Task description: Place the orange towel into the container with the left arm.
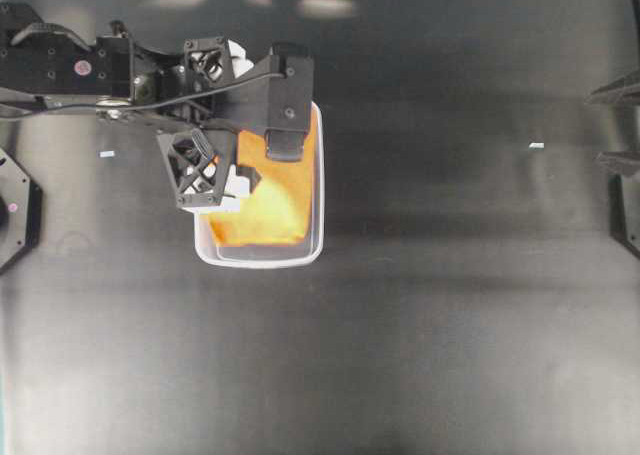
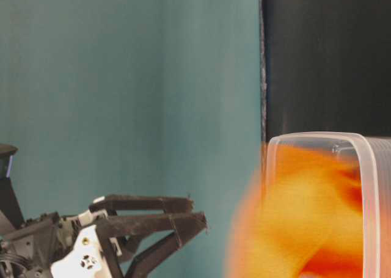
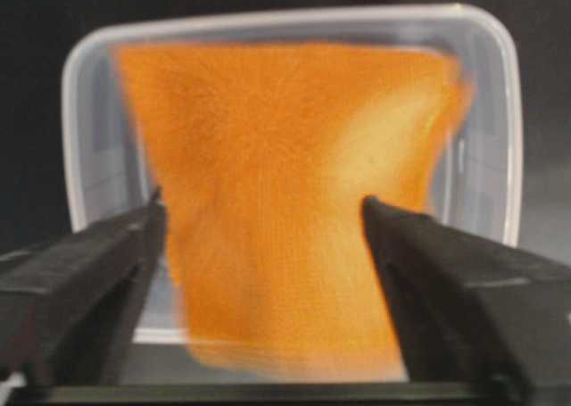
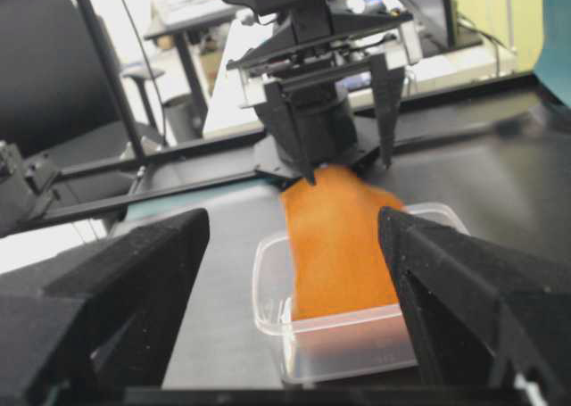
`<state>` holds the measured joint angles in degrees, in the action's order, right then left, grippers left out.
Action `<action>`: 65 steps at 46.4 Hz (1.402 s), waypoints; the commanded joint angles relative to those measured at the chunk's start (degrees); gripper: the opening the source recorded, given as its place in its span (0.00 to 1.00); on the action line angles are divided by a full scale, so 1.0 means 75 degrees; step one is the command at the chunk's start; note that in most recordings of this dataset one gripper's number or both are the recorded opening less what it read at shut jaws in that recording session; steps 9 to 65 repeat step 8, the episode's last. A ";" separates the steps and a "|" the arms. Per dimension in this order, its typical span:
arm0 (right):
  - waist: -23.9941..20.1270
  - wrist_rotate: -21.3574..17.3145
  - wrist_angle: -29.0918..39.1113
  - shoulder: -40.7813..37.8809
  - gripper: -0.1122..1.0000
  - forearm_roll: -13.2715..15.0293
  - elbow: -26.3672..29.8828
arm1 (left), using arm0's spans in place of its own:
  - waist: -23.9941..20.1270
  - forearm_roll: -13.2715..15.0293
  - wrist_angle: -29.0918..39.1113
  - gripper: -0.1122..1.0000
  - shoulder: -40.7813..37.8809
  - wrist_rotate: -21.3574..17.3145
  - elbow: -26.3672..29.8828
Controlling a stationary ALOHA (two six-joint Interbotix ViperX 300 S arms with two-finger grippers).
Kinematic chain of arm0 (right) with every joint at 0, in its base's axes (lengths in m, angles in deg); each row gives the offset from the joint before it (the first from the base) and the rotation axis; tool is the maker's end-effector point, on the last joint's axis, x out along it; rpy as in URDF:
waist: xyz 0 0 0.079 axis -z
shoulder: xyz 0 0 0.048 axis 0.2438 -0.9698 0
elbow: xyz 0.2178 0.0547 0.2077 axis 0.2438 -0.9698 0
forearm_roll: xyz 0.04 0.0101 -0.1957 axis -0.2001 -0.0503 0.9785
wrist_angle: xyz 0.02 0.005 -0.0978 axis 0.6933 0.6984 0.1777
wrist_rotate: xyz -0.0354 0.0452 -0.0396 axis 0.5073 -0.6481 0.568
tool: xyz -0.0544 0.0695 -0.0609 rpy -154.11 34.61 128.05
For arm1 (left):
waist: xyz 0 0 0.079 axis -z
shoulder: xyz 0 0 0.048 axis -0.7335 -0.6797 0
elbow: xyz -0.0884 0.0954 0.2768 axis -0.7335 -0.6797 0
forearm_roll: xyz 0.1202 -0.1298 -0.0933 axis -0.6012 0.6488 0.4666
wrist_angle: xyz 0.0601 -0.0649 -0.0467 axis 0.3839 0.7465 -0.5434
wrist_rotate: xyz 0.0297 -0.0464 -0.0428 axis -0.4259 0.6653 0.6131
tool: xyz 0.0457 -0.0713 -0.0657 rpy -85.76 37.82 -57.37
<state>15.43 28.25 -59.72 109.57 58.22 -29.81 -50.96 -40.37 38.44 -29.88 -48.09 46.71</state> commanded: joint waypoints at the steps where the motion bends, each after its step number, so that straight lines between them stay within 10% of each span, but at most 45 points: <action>1: 0.0012 0.0012 -0.0059 -0.0047 0.77 -0.0012 0.0059 | 0.0023 -0.0023 -0.0023 0.91 0.0082 0.0000 0.0234; 65: 0.0012 -0.0012 -0.0035 -0.0047 0.77 -0.0012 0.0059 | 0.0035 -0.0023 -0.0035 0.88 0.0258 0.0070 0.0387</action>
